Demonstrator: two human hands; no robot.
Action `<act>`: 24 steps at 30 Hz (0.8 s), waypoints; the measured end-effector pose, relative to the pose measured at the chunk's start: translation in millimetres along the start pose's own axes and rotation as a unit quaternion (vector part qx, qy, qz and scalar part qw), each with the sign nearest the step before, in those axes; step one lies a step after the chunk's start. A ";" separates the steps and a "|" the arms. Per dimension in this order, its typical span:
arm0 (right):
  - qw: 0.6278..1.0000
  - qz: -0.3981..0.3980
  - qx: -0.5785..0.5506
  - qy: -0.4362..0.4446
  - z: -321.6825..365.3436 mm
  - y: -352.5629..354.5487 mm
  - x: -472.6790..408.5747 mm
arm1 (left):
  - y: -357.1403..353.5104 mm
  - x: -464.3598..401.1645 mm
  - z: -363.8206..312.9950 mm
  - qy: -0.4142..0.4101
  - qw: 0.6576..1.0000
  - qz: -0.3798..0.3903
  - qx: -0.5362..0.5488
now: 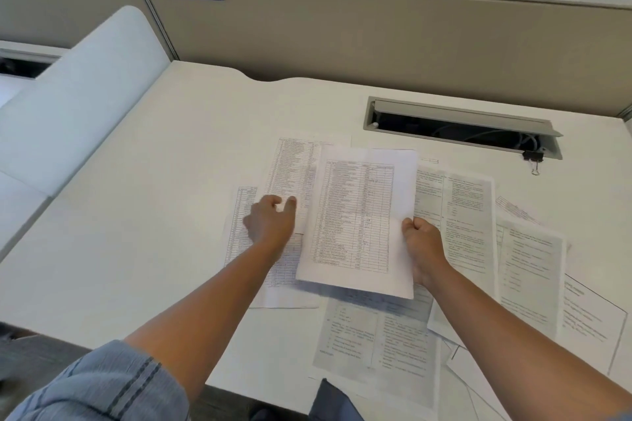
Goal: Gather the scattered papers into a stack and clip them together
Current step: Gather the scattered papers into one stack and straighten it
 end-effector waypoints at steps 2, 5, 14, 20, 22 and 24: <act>1.000 0.003 0.005 -0.021 -7.3 -1.1 -5.0 | 8.2 -14.6 4.2 0.008 0.996 -0.029 -0.087; 0.999 0.008 -0.004 -0.045 -14.2 -2.8 -9.5 | 16.5 -32.2 9.5 0.035 0.989 -0.006 -0.145; 0.999 -0.002 -0.009 -0.045 -16.4 -2.0 -9.0 | 21.5 -39.3 1.2 0.059 0.995 0.032 -0.073; 0.999 0.002 -0.015 -0.038 -13.5 -1.0 -10.9 | 39.4 -25.9 1.6 0.051 0.995 0.053 -0.061; 0.999 0.004 -0.009 -0.036 -11.9 -0.5 -9.6 | 47.1 -22.4 6.4 0.071 0.993 0.070 -0.067; 0.999 0.005 -0.009 -0.032 -11.2 -0.1 -9.4 | 53.1 -18.8 11.4 0.089 0.990 0.087 -0.065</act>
Point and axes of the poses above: each hand's wrist, its own x-axis away from the middle knuckle, its own y-axis out of the back of the hand, z = x × y, the point moved 5 cm from there along -x, towards the middle knuckle, and after that the axes turned 11 degrees about x, right-handed, at the moved point
